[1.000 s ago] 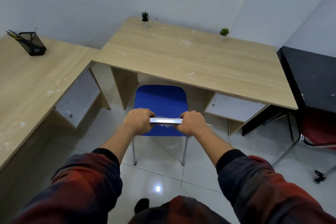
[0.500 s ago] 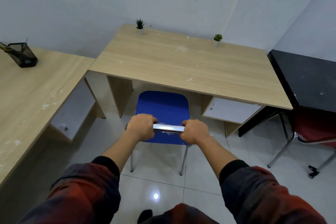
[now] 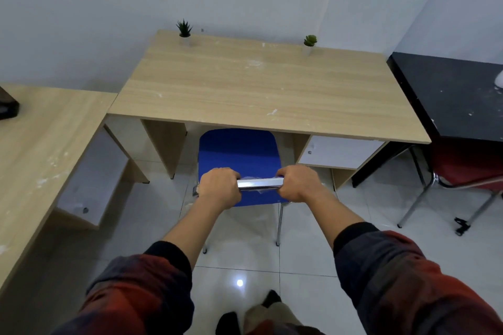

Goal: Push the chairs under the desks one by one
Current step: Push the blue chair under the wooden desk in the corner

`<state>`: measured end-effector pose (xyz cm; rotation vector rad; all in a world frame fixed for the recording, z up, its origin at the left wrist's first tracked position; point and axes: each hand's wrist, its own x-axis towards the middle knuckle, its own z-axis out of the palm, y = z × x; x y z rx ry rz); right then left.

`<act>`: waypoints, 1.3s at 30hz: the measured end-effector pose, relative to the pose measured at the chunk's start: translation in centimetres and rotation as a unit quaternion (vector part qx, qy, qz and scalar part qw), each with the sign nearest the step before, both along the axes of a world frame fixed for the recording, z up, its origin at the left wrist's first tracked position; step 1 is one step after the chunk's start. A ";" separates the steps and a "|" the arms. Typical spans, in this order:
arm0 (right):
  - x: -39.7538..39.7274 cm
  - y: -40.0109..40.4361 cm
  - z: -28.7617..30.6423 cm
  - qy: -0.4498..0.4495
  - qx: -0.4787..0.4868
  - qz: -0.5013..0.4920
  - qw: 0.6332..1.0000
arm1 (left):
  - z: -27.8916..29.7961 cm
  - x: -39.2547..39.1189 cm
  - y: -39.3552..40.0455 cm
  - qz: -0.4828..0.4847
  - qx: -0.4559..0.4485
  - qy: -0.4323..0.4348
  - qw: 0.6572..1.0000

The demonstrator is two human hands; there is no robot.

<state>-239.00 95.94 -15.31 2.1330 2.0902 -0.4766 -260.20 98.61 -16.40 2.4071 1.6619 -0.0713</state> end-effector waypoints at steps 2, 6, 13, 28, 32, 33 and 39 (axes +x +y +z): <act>1.0 1.0 0.1 -0.001 0.000 -0.006 1.000 | 0.0 0.9 1.0 -0.007 0.000 -0.003 1.000; 1.6 2.1 0.1 -0.006 0.006 -0.018 1.000 | 0.1 1.2 2.4 -0.028 0.005 -0.016 0.999; -0.3 5.1 -0.7 -0.031 0.041 -0.036 0.998 | -0.5 -0.5 7.2 -0.055 0.012 -0.034 0.998; 5.2 8.9 -0.2 0.061 0.043 0.035 0.997 | 0.0 4.0 9.0 -0.021 -0.033 -0.024 0.999; 4.9 8.5 -0.4 0.027 0.051 0.004 0.998 | -0.4 3.5 9.3 -0.059 -0.045 -0.064 0.995; 5.0 8.6 -0.3 0.021 0.048 -0.004 0.999 | -0.3 3.6 9.6 -0.071 -0.052 -0.077 0.993; 4.0 10.3 1.0 0.017 0.051 -0.023 0.998 | 1.2 2.7 12.1 -0.105 -0.042 -0.089 0.990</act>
